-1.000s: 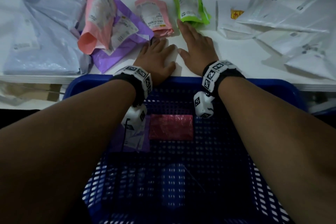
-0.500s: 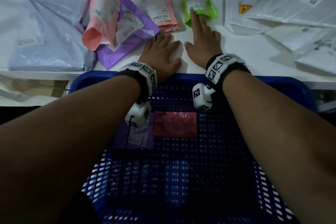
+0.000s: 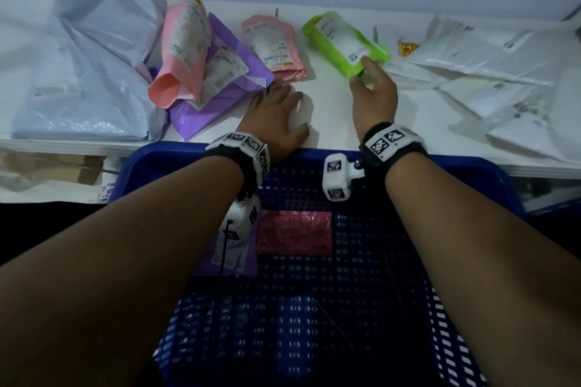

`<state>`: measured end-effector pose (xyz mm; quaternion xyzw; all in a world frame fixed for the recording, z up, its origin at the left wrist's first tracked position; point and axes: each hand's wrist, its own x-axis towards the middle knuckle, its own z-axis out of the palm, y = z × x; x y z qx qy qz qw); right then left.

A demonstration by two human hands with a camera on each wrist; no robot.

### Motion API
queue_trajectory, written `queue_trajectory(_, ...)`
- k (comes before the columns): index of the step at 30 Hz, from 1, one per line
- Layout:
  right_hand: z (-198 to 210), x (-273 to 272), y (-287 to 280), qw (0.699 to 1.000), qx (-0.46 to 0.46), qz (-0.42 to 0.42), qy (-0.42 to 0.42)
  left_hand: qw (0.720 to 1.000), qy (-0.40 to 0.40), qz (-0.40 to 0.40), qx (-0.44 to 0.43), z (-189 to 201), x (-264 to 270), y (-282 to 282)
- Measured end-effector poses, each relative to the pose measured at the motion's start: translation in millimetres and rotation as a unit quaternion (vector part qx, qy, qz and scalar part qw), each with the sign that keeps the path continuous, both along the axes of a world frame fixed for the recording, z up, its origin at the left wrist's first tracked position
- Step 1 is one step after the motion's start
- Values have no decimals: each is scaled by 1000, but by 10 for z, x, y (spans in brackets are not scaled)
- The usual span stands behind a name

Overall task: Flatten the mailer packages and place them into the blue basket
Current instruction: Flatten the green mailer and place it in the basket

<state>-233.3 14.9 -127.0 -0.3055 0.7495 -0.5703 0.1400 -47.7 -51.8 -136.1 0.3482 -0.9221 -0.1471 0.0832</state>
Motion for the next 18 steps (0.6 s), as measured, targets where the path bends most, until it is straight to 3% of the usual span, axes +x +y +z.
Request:
queue_trajectory(2,50,-35,77,986,-66,-51,-143,1000,18,3,-1,-12,13,2)
queue_trajectory(5,52,-27,202,966,-95,-81,-225,998,63,14,16,10,51,32)
queue_trajectory(14,47,-149,482,906,-141,-205,-342,974,226,12,8,60,134,131)
queue_trajectory(18,107,-127,459,930,-91,-166,-316,967,254,15,3,55,133,148)
